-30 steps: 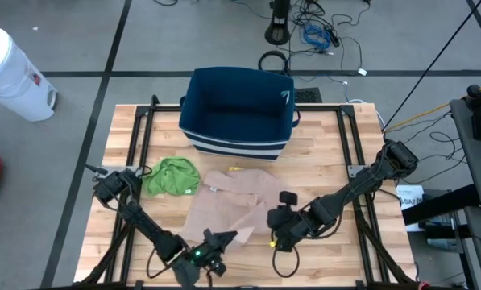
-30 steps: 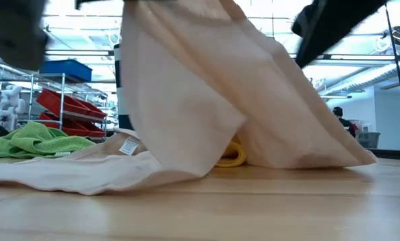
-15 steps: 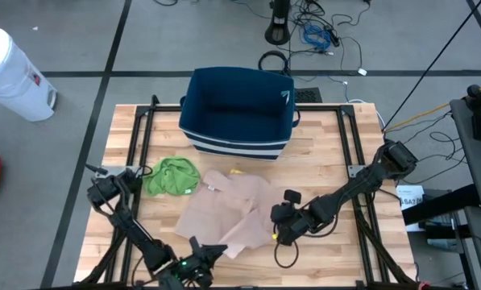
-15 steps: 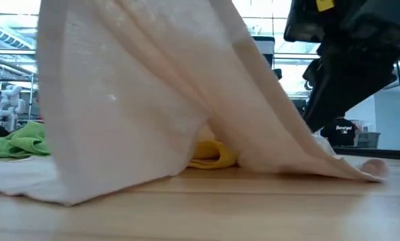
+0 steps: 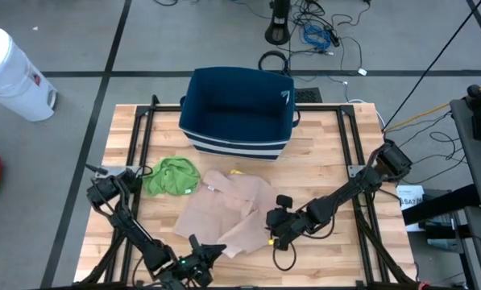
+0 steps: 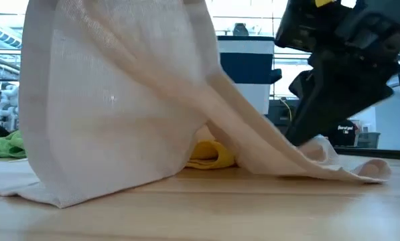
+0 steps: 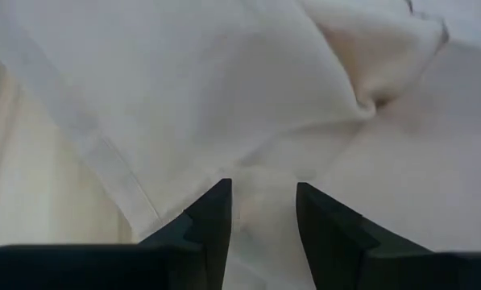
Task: Fold towel
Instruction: Fold the brown towel
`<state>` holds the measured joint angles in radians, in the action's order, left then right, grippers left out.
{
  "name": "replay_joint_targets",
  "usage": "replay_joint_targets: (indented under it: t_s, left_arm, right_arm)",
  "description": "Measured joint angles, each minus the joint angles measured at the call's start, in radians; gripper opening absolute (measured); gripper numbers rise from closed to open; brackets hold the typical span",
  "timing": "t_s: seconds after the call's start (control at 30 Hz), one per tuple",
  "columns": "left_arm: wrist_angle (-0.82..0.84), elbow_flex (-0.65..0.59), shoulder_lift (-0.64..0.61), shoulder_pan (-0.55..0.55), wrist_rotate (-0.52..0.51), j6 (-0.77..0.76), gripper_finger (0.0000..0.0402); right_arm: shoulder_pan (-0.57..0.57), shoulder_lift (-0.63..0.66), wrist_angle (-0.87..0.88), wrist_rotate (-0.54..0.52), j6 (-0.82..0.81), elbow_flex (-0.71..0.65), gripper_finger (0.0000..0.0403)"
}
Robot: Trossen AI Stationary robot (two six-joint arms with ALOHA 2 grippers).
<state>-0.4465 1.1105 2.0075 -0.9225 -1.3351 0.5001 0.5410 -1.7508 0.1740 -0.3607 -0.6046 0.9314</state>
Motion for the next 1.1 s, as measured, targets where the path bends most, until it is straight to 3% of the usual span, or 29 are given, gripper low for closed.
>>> replay_joint_targets:
  t_s: [0.2, 0.33, 0.53, 0.67, 0.87, 0.97, 1.1]
  left_arm:
    - [0.001, 0.000, 0.000, 0.007, 0.012, -0.004, 0.0000]
    - [0.001, 0.000, 0.000, 0.007, 0.022, -0.004, 0.0000]
    - [0.002, 0.000, 0.000, -0.004, 0.020, -0.001, 0.0000]
    - [0.016, 0.000, 0.000, -0.017, 0.013, 0.002, 0.0000]
    - [0.098, 0.000, 0.000, -0.044, -0.023, -0.002, 0.0000]
    - [0.105, 0.000, 0.000, -0.059, -0.029, -0.015, 0.0000]
    - [0.144, 0.000, 0.000, -0.064, -0.032, -0.058, 0.0000]
  right_arm:
    - [0.011, 0.000, 0.117, -0.010, -0.041, 0.000, 0.0128]
    - [0.017, 0.000, 0.217, -0.072, -0.093, 0.000, 0.0117]
    - [0.037, 0.000, 0.250, -0.105, -0.059, 0.004, 0.0012]
    - [0.041, 0.000, 0.298, -0.103, -0.059, 0.028, 0.0003]
    - [0.063, 0.002, 0.538, -0.103, -0.062, 0.132, 0.0001]
    - [0.075, 0.003, 0.517, -0.051, 0.016, 0.178, 0.0001]
    - [0.079, 0.004, 0.580, -0.063, 0.046, 0.230, 0.0001]
